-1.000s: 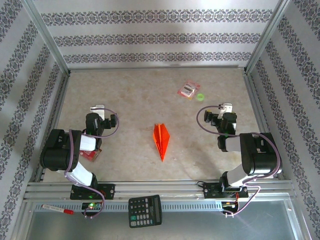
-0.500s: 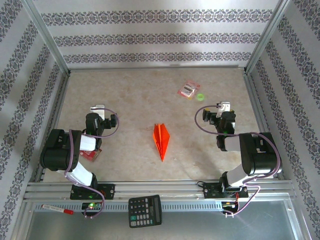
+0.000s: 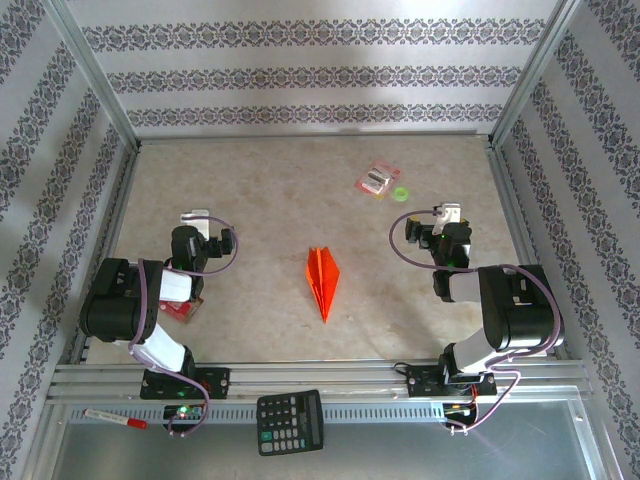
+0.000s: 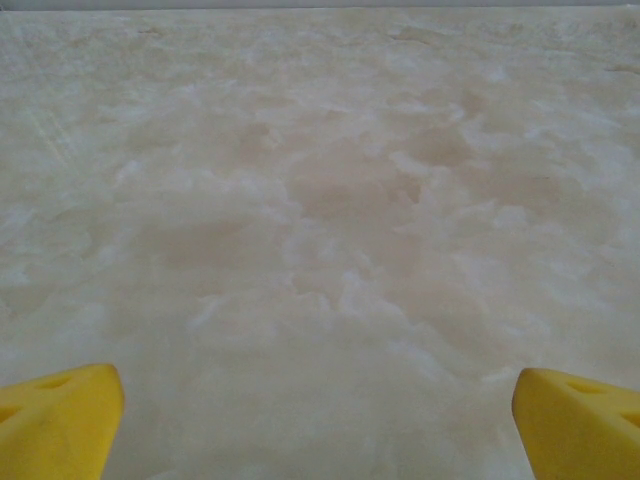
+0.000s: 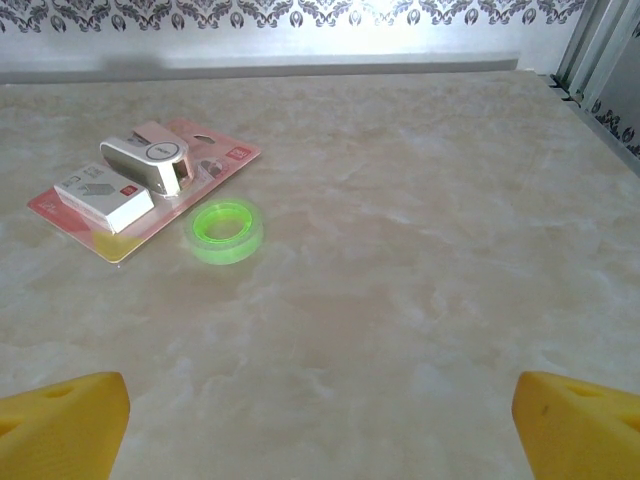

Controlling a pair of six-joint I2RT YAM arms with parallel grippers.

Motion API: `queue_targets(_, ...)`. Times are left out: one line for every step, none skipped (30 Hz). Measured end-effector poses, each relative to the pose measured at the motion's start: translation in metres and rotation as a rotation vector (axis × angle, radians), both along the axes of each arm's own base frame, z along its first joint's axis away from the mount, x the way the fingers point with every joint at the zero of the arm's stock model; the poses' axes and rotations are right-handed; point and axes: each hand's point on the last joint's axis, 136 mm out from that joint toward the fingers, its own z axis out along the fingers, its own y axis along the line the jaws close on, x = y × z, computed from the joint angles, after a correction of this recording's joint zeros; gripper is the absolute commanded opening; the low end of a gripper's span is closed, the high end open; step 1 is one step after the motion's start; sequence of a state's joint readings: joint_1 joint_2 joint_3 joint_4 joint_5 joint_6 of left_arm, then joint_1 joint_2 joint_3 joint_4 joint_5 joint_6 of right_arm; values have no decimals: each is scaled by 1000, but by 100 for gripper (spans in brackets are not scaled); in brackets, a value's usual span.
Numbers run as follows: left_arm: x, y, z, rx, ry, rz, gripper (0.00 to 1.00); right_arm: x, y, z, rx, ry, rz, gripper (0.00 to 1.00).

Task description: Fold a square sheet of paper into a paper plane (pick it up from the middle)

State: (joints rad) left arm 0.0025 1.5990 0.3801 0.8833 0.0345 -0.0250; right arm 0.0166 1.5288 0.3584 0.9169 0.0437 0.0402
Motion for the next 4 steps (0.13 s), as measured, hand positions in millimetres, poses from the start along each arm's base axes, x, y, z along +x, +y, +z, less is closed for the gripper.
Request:
queue_targets(0,0,0,0,0,0,100,0,1,0,-4,0,4,98)
queue_targets(0,0,0,0,0,0,100,0,3,0,-9,0,10,98)
queue_targets(0,0,0,0,0,0,100,0,3,0,-12,0,13,98)
queue_targets(0,0,0,0,0,0,100,0,5,0,-14,0,17,98)
